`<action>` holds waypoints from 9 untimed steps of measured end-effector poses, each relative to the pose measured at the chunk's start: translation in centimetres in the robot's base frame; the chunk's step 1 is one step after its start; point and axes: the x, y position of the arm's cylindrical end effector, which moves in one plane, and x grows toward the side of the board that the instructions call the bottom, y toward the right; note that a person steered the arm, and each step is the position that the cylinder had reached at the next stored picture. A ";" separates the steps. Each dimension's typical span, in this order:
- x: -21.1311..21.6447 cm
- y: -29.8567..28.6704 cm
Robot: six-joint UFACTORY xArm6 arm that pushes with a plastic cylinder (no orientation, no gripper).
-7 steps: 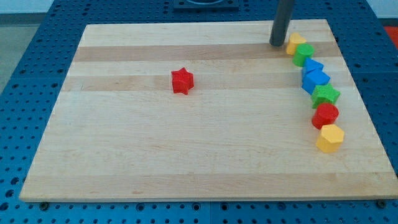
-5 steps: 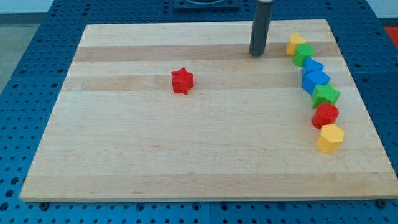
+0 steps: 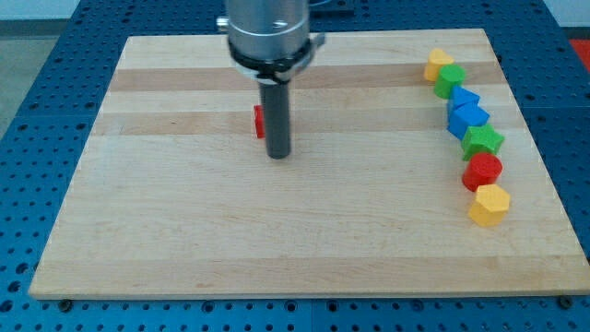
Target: Slide the red star towards top center
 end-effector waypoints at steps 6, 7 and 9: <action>-5.7 0.7; -6.6 2.0; -9.5 3.9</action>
